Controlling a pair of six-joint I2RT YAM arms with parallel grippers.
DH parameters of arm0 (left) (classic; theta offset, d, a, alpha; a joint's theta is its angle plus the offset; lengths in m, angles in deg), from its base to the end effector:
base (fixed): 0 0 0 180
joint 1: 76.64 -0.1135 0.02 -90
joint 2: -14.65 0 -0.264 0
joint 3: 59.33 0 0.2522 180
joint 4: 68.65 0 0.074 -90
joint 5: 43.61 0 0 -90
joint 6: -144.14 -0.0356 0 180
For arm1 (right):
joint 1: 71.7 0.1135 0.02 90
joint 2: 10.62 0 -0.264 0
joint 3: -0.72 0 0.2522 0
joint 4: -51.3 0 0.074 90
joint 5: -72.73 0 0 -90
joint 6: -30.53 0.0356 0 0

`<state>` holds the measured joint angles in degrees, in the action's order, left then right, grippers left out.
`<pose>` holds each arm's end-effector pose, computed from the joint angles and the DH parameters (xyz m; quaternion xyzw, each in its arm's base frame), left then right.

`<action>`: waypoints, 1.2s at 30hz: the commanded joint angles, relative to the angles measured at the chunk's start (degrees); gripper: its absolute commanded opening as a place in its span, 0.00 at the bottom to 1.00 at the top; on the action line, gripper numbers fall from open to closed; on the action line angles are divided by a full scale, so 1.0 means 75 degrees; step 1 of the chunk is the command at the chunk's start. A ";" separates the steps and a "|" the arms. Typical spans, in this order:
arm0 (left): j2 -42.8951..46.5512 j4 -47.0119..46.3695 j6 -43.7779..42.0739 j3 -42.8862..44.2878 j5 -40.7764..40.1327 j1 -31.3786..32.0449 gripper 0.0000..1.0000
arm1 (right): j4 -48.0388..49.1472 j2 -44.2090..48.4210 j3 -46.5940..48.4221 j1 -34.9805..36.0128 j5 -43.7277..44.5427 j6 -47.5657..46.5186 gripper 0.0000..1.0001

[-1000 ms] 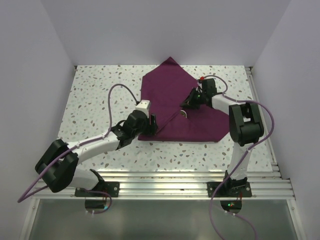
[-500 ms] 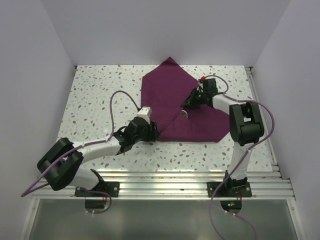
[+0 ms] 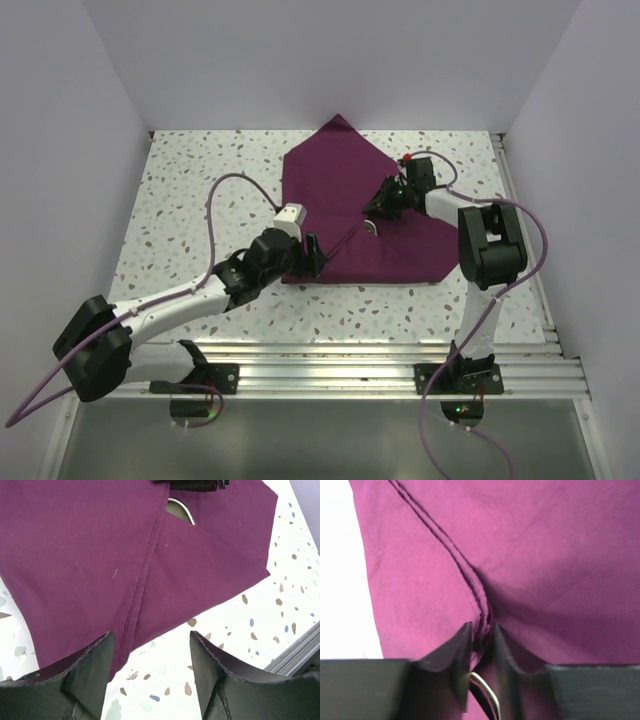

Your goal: Prepare the surgical pack

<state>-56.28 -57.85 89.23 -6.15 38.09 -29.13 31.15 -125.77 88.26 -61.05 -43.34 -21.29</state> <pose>0.1861 -0.1955 0.2339 0.0560 0.8563 -0.2896 0.4239 0.4167 0.0943 0.1571 0.1373 0.9020 0.3367 0.2327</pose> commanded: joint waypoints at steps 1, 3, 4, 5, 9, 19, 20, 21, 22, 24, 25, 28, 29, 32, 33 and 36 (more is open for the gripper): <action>0.0060 0.0313 -0.0201 0.0287 0.0213 -0.0263 0.66 | 0.0091 0.0049 0.0253 -0.0213 0.0241 -0.0179 0.30; 0.0036 0.0383 -0.0296 0.0345 0.0460 -0.0673 0.66 | -0.0014 0.0189 0.0229 -0.0284 0.0276 -0.0250 0.38; 0.0025 0.0383 -0.0424 0.0427 0.0519 -0.0790 0.67 | -0.0073 0.0248 0.0229 -0.0388 0.0346 -0.0320 0.43; 0.0036 0.0627 -0.0495 0.0486 0.0474 -0.0954 0.67 | -0.0108 0.0330 0.0218 -0.0447 0.0381 -0.0355 0.44; 0.0048 0.0957 -0.0811 0.0919 0.0099 -0.1119 0.69 | -0.0319 0.0821 0.0042 -0.0915 0.0533 -0.0565 0.54; -0.0022 0.0958 -0.0893 0.0897 -0.0851 -0.1540 0.73 | -0.0401 0.2530 -0.1328 -0.2544 0.1376 -0.0543 0.54; -0.0011 0.0934 -0.0917 0.0850 -0.0886 -0.1553 0.74 | -0.0599 0.2661 -0.1480 -0.2639 0.1934 -0.0578 0.54; 0.0001 0.0899 -0.0964 0.0815 -0.0979 -0.1564 0.74 | -0.0844 0.2941 -0.1528 -0.2802 0.2358 -0.0717 0.55; 0.0001 0.0852 -0.0987 0.0768 -0.0992 -0.1576 0.74 | -0.0847 0.2944 -0.1552 -0.2862 0.2756 -0.0811 0.55; 0.0036 0.0700 -0.1022 0.0604 -0.1062 -0.1576 0.74 | -0.1186 0.3177 -0.1552 -0.3025 0.3704 -0.0964 0.54; 0.0083 0.0618 -0.1069 0.0546 -0.1074 -0.1576 0.74 | -0.1268 0.3190 -0.1540 -0.3061 0.3907 -0.1127 0.54; 0.0200 0.0512 -0.1116 0.0369 -0.1342 -0.1576 0.74 | -0.1619 0.2980 -0.1260 -0.3190 0.4550 -0.1421 0.52; 0.0224 0.0512 -0.1151 0.0323 -0.1390 -0.1576 0.74 | -0.1899 0.2828 -0.1073 -0.3271 0.4785 -0.1468 0.51; 0.0341 0.0512 -0.1233 0.0241 -0.1484 -0.1576 0.74 | -0.2100 0.2733 -0.1071 -0.3506 0.5315 -0.1411 0.48; 0.0399 0.0512 -0.1245 0.0205 -0.1507 -0.1565 0.74 | -0.2066 0.2721 -0.1141 -0.3715 0.5315 -0.1317 0.48; 0.0516 0.0138 -0.1234 0.0030 -0.1472 -0.1576 0.74 | -0.1808 0.2628 -0.1353 -0.3952 0.5151 -0.1188 0.48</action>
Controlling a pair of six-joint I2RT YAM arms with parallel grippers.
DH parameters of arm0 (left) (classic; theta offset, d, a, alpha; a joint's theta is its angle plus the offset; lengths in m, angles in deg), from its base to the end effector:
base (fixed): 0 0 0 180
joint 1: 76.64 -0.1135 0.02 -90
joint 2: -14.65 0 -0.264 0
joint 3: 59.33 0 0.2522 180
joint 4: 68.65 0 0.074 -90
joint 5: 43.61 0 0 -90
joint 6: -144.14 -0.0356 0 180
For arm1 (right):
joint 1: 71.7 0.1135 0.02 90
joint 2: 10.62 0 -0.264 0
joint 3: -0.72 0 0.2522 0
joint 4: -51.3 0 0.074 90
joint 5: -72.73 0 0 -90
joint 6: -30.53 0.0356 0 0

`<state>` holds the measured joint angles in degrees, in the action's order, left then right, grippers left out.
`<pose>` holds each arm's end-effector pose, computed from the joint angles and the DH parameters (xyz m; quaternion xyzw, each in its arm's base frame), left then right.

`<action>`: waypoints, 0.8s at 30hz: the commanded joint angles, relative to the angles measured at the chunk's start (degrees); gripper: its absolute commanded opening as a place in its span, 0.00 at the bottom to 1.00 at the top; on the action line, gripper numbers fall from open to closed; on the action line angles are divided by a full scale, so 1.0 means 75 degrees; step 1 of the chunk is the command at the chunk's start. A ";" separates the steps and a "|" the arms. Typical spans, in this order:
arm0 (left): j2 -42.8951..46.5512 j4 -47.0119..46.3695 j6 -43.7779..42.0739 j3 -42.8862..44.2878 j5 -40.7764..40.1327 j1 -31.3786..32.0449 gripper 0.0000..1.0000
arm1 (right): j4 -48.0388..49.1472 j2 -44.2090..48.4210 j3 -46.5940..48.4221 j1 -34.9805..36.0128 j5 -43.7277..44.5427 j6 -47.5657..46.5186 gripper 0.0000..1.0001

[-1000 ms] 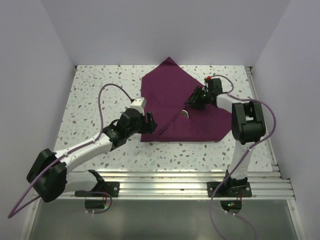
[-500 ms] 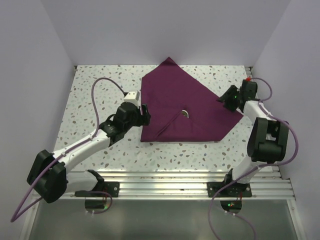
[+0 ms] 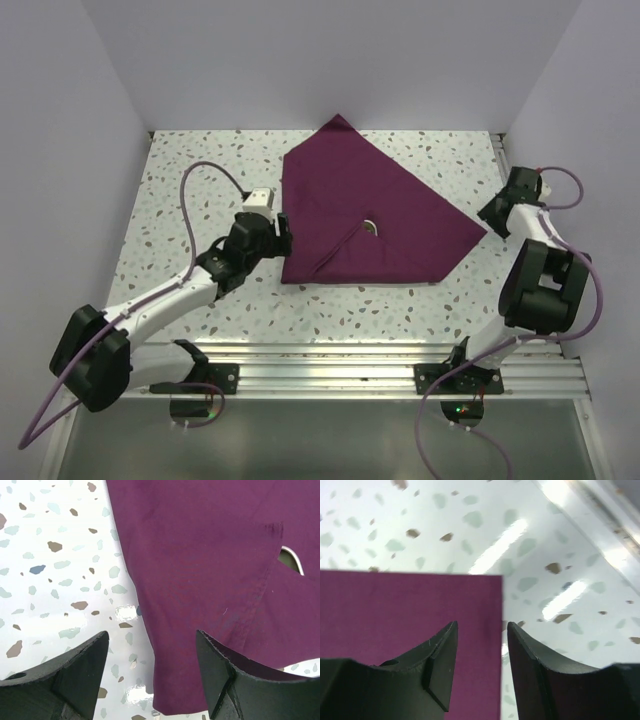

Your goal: Prepare the surgical pack

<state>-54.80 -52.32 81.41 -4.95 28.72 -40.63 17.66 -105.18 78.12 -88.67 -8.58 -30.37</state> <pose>0.2191 -0.1459 0.2389 -0.0093 0.8649 -0.1396 0.4820 0.3341 -0.1076 0.2176 0.3909 0.8545 -0.0356 0.3402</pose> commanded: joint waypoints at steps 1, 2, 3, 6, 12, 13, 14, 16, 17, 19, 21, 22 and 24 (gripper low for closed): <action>0.0330 -0.0670 -0.0190 -0.0212 -0.0187 -0.0043 0.74 | 0.0002 -0.0199 0.0046 -0.0280 0.0494 0.0010 0.48; 0.0342 -0.0671 -0.0190 -0.0248 -0.0152 -0.0043 0.74 | -0.0021 -0.0258 0.0081 -0.0292 0.0448 0.0010 0.48; 0.0365 -0.0671 -0.0190 -0.0271 -0.0152 -0.0043 0.74 | -0.0045 -0.0363 0.0128 -0.0280 0.0447 0.0022 0.48; 0.0447 -0.0694 -0.0214 -0.0388 -0.0175 -0.0032 0.74 | 0.0084 -0.0539 0.0163 -0.0292 0.0435 0.0104 0.48; 0.0483 -0.0799 -0.0237 -0.0518 -0.0152 -0.0043 0.74 | 0.0459 -0.0961 0.0292 -0.0292 -0.0092 0.0315 0.48; 0.0494 -0.0799 -0.0237 -0.0518 -0.0140 -0.0032 0.74 | 0.0540 -0.1089 0.0304 -0.0292 -0.0138 0.0350 0.48; 0.0471 -0.0811 -0.0237 -0.0529 -0.0128 -0.0043 0.74 | 0.0564 -0.1125 0.0304 -0.0292 -0.0174 0.0397 0.48; 0.0471 -0.0811 -0.0237 -0.0541 -0.0128 -0.0043 0.74 | 0.0634 -0.1219 0.0269 -0.0292 -0.0197 0.0420 0.48; 0.0459 -0.0811 -0.0237 -0.0541 -0.0128 -0.0043 0.74 | 0.0681 -0.1289 0.0257 -0.0292 -0.0186 0.0432 0.47; 0.0471 -0.0823 -0.0249 -0.0553 -0.0152 -0.0043 0.74 | 0.0752 -0.1360 0.0211 -0.0292 -0.0093 0.0467 0.45; 0.0459 -0.0834 -0.0237 -0.0565 -0.0163 -0.0043 0.74 | 0.0834 -0.1477 0.0164 -0.0292 -0.0010 0.0479 0.45; 0.0471 -0.0846 -0.0237 -0.0576 -0.0163 -0.0043 0.74 | 0.0904 -0.1512 0.0129 -0.0303 0.0025 0.0491 0.45; 0.0459 -0.0846 -0.0237 -0.0576 -0.0163 -0.0032 0.74 | 0.0974 -0.1629 0.0128 -0.0292 0.0025 0.0514 0.44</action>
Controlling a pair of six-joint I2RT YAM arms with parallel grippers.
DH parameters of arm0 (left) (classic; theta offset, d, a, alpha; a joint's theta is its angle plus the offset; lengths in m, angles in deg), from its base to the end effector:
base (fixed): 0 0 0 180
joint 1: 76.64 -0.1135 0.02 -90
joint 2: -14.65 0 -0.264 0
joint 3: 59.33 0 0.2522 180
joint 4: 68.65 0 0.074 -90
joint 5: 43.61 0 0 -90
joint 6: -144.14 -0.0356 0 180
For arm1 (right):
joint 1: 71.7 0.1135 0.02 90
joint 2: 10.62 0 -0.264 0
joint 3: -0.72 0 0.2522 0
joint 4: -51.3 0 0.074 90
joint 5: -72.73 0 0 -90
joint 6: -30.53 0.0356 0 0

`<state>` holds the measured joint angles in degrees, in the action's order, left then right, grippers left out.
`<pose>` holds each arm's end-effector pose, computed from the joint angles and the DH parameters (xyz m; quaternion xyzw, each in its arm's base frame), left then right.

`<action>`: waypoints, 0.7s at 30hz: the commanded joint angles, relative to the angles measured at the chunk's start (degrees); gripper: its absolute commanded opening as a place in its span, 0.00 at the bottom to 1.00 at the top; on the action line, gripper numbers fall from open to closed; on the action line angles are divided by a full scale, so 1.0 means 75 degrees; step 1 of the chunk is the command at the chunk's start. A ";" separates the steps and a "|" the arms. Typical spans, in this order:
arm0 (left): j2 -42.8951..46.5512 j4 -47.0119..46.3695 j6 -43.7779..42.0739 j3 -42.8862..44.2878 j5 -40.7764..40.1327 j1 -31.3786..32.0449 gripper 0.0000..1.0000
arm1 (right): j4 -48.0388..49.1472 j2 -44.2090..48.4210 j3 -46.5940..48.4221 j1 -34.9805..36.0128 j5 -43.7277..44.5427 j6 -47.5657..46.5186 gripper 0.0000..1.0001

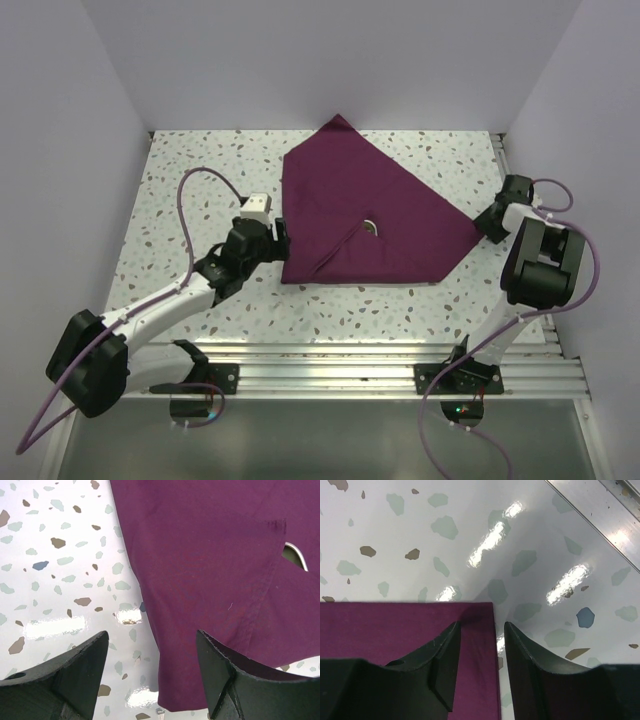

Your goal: Prepare the surgical pack

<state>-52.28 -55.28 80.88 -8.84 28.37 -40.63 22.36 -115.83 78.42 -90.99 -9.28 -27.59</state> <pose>0.2103 -0.1393 0.2314 -0.0092 0.8581 -0.1422 0.4934 0.3507 -0.1280 0.1607 0.4306 0.8528 -0.0347 0.2935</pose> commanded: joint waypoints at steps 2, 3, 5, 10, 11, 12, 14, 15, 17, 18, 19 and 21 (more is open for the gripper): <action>0.0112 -0.0453 -0.0167 -0.0058 -0.0140 -0.0043 0.75 | 0.0395 -0.0339 0.0111 0.0017 0.0165 0.0202 0.43; 0.0101 -0.0453 -0.0167 -0.0058 -0.0152 -0.0043 0.75 | 0.0418 -0.0374 0.0134 0.0017 0.0200 0.0214 0.43; 0.0077 -0.0453 -0.0167 -0.0058 -0.0163 -0.0043 0.75 | 0.0453 -0.0433 0.0135 0.0017 0.0224 0.0238 0.42; 0.0054 -0.0441 -0.0167 -0.0023 -0.0175 -0.0043 0.75 | 0.0559 -0.0504 0.0076 0.0017 0.0118 0.0261 0.38; 0.0054 -0.0441 -0.0167 -0.0034 -0.0175 -0.0043 0.75 | 0.0571 -0.0503 0.0053 0.0017 0.0049 0.0273 0.38; 0.0042 -0.0441 -0.0167 -0.0034 -0.0175 -0.0043 0.75 | 0.0640 -0.0492 -0.0017 0.0029 -0.0021 0.0273 0.37; 0.0031 -0.0441 -0.0167 -0.0034 -0.0175 -0.0043 0.75 | 0.0676 -0.0457 -0.0076 0.0052 -0.0115 0.0296 0.35; 0.0030 -0.0441 -0.0167 -0.0046 -0.0175 -0.0043 0.75 | 0.0734 -0.0457 -0.0158 0.0087 -0.0139 0.0296 0.35; 0.0042 -0.0441 -0.0179 -0.0046 -0.0164 -0.0043 0.75 | 0.0758 -0.0421 -0.0194 0.0157 -0.0081 0.0250 0.34; 0.0031 -0.0441 -0.0179 -0.0046 -0.0175 -0.0043 0.75 | 0.0677 -0.0421 -0.0170 0.0239 -0.0023 0.0226 0.34; 0.0042 -0.0441 -0.0167 -0.0046 -0.0175 -0.0032 0.75 | 0.0653 -0.0387 -0.0159 0.0275 0.0059 0.0168 0.35; 0.0030 -0.0441 -0.0167 -0.0046 -0.0175 -0.0032 0.75 | 0.0595 -0.0316 -0.0158 0.0368 0.0200 0.0144 0.34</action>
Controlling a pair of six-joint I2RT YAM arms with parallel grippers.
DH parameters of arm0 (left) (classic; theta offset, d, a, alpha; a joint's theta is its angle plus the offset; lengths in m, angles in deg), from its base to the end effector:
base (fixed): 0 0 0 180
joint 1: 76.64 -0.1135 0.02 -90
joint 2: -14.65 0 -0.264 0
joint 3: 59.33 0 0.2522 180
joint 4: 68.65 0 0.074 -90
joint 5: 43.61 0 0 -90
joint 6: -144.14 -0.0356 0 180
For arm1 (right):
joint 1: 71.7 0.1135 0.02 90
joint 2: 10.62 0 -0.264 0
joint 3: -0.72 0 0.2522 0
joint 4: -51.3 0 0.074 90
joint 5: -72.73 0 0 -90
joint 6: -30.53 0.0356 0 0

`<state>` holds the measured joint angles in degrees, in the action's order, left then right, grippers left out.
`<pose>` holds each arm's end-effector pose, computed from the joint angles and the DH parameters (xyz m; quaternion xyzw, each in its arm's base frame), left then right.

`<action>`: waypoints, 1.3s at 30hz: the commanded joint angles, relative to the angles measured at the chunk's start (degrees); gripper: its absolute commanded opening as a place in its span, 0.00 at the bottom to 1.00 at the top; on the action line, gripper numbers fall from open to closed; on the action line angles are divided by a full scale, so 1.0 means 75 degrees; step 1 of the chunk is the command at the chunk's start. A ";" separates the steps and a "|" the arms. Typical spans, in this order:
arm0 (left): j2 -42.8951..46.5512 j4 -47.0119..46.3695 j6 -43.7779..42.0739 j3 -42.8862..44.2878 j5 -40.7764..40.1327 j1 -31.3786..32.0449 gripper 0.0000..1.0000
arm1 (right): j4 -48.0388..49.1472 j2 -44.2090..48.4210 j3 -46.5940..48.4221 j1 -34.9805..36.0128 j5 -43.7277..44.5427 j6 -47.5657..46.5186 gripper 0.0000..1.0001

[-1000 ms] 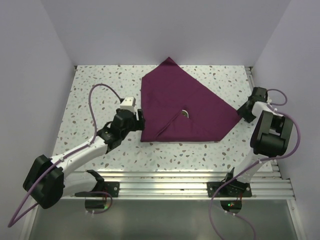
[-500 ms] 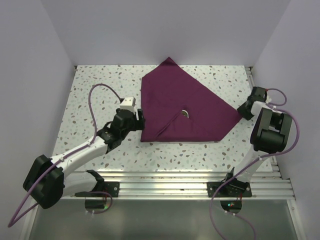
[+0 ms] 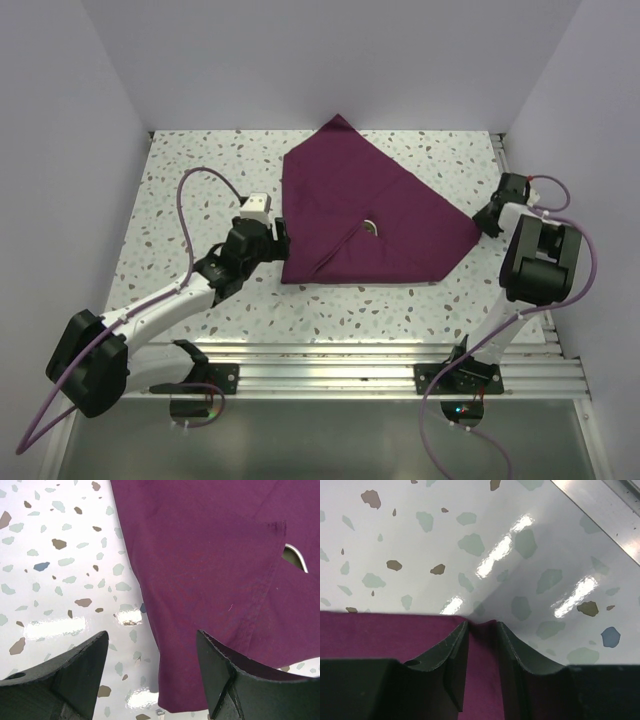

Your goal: Prepare the surgical pack

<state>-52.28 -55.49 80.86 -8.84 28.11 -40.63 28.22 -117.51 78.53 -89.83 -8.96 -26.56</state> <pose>0.2106 -0.1392 0.2318 -0.0105 0.8570 -0.1413 0.4955 0.3634 -0.1244 0.1573 0.4277 0.8413 -0.0264 0.3295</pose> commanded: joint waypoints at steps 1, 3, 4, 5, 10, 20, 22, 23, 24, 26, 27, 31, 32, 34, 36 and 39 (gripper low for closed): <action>0.0042 -0.0412 -0.0164 -0.0046 -0.0140 -0.0043 0.75 | -0.0175 -0.0034 -0.0185 0.0237 0.0180 -0.0028 0.32; 0.0031 -0.0424 -0.0164 -0.0058 -0.0140 -0.0043 0.75 | -0.0187 0.0060 -0.0196 0.0273 0.0169 -0.0040 0.17; 0.0019 -0.0424 -0.0164 -0.0058 -0.0140 -0.0043 0.75 | -0.0175 0.0061 -0.0196 0.0261 0.0134 -0.0051 0.11; 0.0007 -0.0424 -0.0176 -0.0058 -0.0152 -0.0043 0.75 | -0.0152 0.0084 -0.0196 0.0273 0.0087 -0.0051 0.05; -0.0075 -0.0435 -0.0176 -0.0046 -0.0152 -0.0043 0.75 | -0.0280 0.0446 -0.0173 0.0389 0.0284 -0.0168 0.00; -0.0438 -0.0553 -0.0188 -0.0011 -0.0140 -0.0043 0.75 | -0.0585 0.1865 -0.0291 0.2109 0.0649 -0.0134 0.00; -0.0579 -0.0588 -0.0176 -0.0022 -0.0105 -0.0032 0.75 | -0.0667 0.2053 -0.0162 0.2730 0.0905 -0.0168 0.00; -0.0625 -0.0634 -0.0176 -0.0011 -0.0105 -0.0043 0.75 | -0.0864 0.2065 0.0094 0.3302 0.1220 -0.0180 0.00; -0.0730 -0.0670 -0.0188 -0.0011 -0.0059 -0.0043 0.75 | -0.0924 0.2053 0.0224 0.3517 0.1200 -0.0169 0.00; -0.0836 -0.0728 -0.0188 0.0001 -0.0023 -0.0043 0.74 | -0.0972 0.1971 0.0598 0.4008 0.1048 -0.0110 0.00; -0.0953 -0.0740 -0.0188 0.0013 0.0023 -0.0043 0.74 | -0.0995 0.1936 0.0740 0.4139 0.0897 -0.0064 0.00; -0.1188 -0.0939 -0.0141 -0.0022 0.0129 -0.0067 0.72 | -0.1101 0.1585 0.1513 0.4888 0.0813 -0.0028 0.00; -0.1223 -0.1102 -0.0129 -0.0080 0.0187 -0.0090 0.72 | -0.1170 0.1387 0.1862 0.5180 0.0836 -0.0016 0.00; -0.1329 -0.1313 -0.0047 -0.0186 0.0433 -0.0242 0.70 | -0.1218 0.1199 0.2192 0.5451 0.0848 0.0007 0.00; -0.1480 -0.1384 0.0023 -0.0233 0.0667 -0.0453 0.69 | -0.1241 0.0894 0.2673 0.5791 0.0778 0.0042 0.00; -0.1645 -0.1537 0.0082 -0.0280 0.1053 -0.0676 0.67 | -0.1358 0.0402 0.3353 0.6272 0.0743 0.0077 0.00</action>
<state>-63.45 -62.09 80.66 -10.11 32.32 -43.95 19.04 -111.69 98.66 -45.70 -3.30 -27.02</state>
